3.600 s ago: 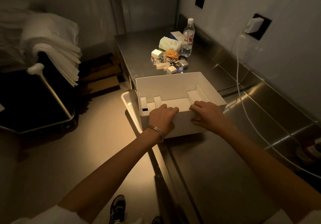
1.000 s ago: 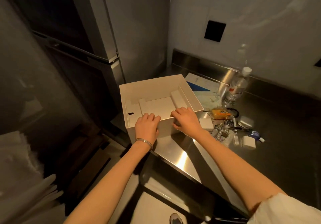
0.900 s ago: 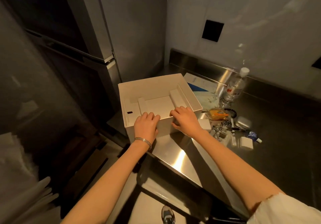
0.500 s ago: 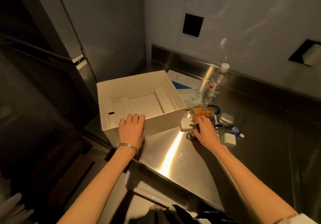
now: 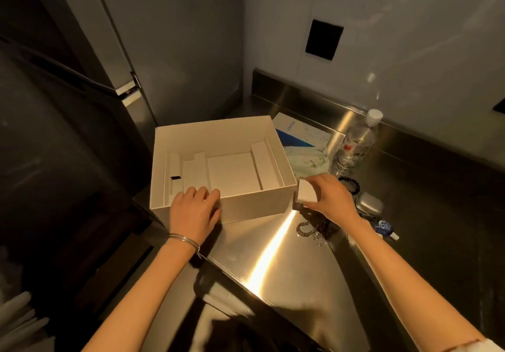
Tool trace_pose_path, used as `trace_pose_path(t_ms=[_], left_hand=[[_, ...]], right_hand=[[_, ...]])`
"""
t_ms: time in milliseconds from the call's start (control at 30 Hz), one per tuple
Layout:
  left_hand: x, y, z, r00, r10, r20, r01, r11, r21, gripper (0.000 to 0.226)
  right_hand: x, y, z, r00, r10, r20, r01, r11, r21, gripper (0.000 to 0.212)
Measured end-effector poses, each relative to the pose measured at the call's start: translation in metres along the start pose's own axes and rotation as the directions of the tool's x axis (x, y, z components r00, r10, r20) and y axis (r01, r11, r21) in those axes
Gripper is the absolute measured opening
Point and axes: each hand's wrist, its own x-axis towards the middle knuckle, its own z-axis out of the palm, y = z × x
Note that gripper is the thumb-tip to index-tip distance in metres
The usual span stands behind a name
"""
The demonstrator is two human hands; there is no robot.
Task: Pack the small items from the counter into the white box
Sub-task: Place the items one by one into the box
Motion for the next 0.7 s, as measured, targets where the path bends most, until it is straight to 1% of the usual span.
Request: trace_pose_path(t_ms=[67,167,233,267,333,400,467,533,633,700], left_hand=[[0.001,-0.008,-0.001,1.000,0.011,0.014,-0.011,1.000,-0.016,0.031],[-0.001,-0.024,-0.003,0.999,-0.005,0.033,0.007,0.999,-0.047,0.028],[-0.005,-0.033,-0.002,0.999,-0.013,0.035,0.014,0.999,-0.041,0.028],[-0.008,-0.034,-0.002,0.999,-0.014,0.029,0.015,0.999,-0.032,0.027],[-0.011,-0.033,0.000,1.000,-0.018,-0.006,0.018,0.999,-0.028,0.020],[-0.012,-0.033,0.002,0.999,-0.016,-0.036,0.015,0.999,-0.032,0.015],[-0.012,-0.034,0.003,1.000,-0.011,-0.029,0.010,0.999,-0.037,0.020],[-0.011,-0.035,0.003,1.000,-0.010,-0.028,0.009,0.999,-0.051,0.022],[-0.009,-0.037,0.000,0.999,0.006,-0.047,-0.009,0.999,-0.054,0.019],[-0.007,-0.038,-0.002,0.999,0.015,-0.042,-0.018,0.998,-0.067,0.015]], right_hand=[[0.008,-0.013,-0.030,0.995,0.007,-0.098,-0.003,0.999,0.043,0.061],[0.028,-0.052,-0.067,0.977,-0.044,-0.210,0.063,0.994,0.088,0.057],[0.047,-0.083,-0.074,0.963,-0.096,-0.250,0.126,0.987,0.104,0.057],[0.057,-0.099,-0.073,0.960,-0.135,-0.247,0.166,0.980,0.109,0.058],[0.080,-0.131,-0.058,0.957,-0.233,-0.176,0.248,0.966,0.074,0.058],[0.105,-0.158,-0.027,0.950,-0.309,-0.035,0.308,0.951,-0.023,0.056],[0.129,-0.171,0.014,0.945,-0.303,0.127,0.314,0.946,-0.081,0.052],[0.148,-0.173,0.049,0.945,-0.232,0.229,0.255,0.964,-0.076,0.045],[0.161,-0.172,0.081,0.947,-0.188,0.260,0.214,0.974,-0.077,0.034],[0.162,-0.174,0.094,0.952,-0.199,0.234,0.218,0.974,-0.058,0.029]])
